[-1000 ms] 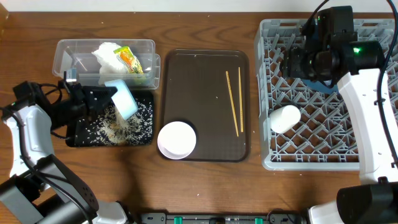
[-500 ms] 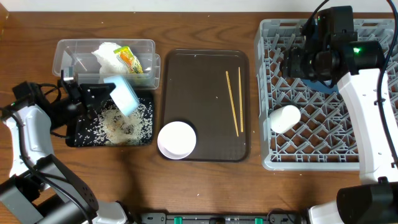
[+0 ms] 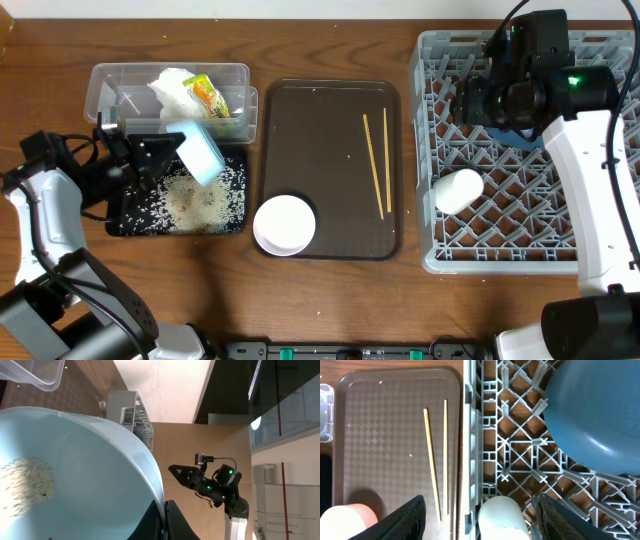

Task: Sort waste into correct bins and load items into the dishwasher rack
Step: 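Carry the rice bowl left and tip rice onto the black tray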

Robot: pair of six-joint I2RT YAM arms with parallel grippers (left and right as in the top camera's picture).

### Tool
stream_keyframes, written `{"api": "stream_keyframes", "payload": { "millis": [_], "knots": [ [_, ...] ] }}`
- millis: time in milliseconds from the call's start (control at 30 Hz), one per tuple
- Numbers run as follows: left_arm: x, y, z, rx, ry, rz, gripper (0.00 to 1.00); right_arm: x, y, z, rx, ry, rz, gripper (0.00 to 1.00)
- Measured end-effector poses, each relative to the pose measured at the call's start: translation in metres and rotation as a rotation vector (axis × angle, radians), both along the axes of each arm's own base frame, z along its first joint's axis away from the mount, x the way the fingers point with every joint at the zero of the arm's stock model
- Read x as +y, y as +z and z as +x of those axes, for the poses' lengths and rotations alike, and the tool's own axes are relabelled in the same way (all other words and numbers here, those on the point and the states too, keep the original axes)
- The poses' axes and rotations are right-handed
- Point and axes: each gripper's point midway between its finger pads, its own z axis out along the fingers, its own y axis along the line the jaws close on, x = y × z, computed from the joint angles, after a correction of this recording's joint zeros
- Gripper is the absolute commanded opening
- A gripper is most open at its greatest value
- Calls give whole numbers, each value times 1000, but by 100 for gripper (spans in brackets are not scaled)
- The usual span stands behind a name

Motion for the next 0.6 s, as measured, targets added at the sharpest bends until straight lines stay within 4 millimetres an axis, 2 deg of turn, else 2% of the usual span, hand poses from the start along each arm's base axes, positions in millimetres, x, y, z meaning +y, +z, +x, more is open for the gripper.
{"api": "stream_keyframes", "payload": {
  "millis": [433, 600],
  "knots": [
    [2, 0, 3, -27, 0, 18, 6, 0, 0, -1, 3, 0, 0, 69],
    [6, -4, 8, -67, 4, 78, 6, 0, -1, -1, 6, 0, -1, 69]
  ]
}}
